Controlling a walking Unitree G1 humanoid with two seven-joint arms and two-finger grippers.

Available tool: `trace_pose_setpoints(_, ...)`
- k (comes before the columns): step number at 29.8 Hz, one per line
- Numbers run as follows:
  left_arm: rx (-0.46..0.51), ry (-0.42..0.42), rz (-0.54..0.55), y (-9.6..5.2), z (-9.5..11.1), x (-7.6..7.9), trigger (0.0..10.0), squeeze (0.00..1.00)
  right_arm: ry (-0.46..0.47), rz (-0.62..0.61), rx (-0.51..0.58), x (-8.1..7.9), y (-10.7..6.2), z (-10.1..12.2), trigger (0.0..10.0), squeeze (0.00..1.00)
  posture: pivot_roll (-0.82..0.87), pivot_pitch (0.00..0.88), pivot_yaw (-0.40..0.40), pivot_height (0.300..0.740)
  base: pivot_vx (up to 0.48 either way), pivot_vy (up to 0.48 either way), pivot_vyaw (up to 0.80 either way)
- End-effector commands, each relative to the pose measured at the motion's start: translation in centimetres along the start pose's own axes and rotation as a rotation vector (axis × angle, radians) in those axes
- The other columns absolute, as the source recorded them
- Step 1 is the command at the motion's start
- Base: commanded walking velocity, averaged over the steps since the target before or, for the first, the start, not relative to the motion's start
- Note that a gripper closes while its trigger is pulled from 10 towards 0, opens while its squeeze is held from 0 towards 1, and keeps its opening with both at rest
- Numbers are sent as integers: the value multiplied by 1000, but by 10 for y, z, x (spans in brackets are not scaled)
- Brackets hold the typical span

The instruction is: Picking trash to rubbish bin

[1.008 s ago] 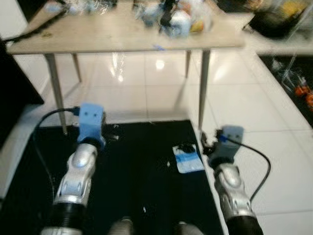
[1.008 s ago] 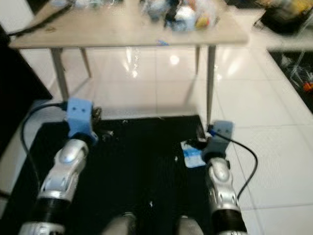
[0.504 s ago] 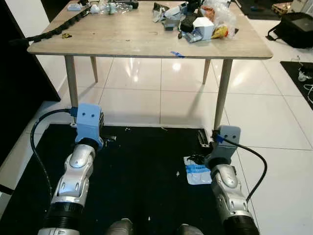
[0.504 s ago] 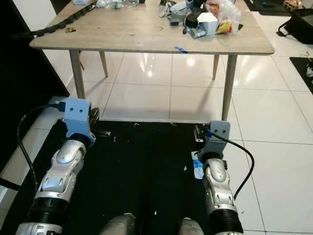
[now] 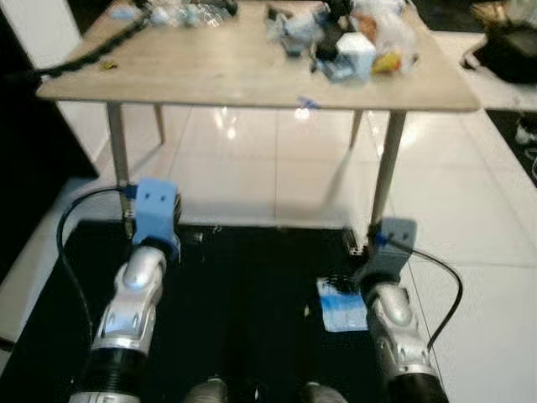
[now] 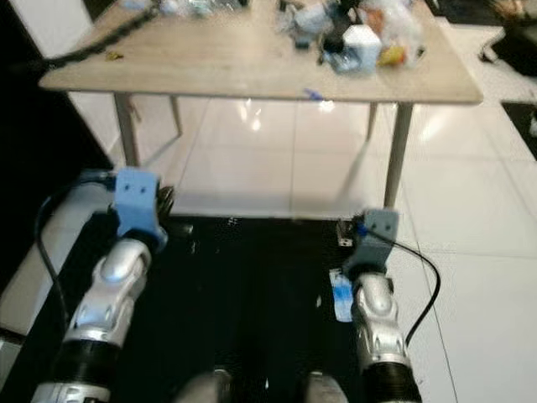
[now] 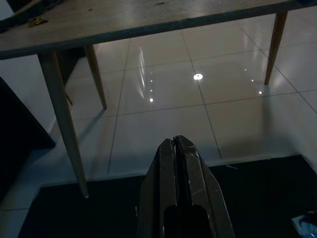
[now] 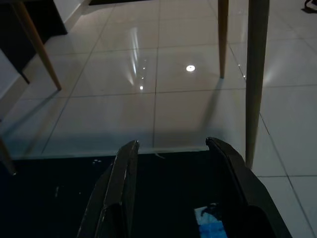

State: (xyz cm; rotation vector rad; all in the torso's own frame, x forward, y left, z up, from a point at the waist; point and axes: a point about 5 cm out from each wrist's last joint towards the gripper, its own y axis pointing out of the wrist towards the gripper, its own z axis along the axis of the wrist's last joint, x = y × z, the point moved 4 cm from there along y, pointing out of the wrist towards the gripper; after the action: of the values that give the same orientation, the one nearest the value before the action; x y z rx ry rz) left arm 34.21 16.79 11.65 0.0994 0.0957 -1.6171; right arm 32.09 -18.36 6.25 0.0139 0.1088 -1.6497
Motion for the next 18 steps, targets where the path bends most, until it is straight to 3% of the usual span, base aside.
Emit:
trace_pose_setpoints(1, -17, 0, -7, -1, -5, 1, 10000, 0, -6, -11, 1, 5, -2, -1, 10000, 0, -1, 65, 32, 740, 277, 0, 0)
trace_pose_setpoints(18, -13, 3, -12, -2, -5, 2, 10000, 0, -3, -17, -21, 6, -3, -6, 10000, 0, 1, 52, 31, 740, 277, 0, 0)
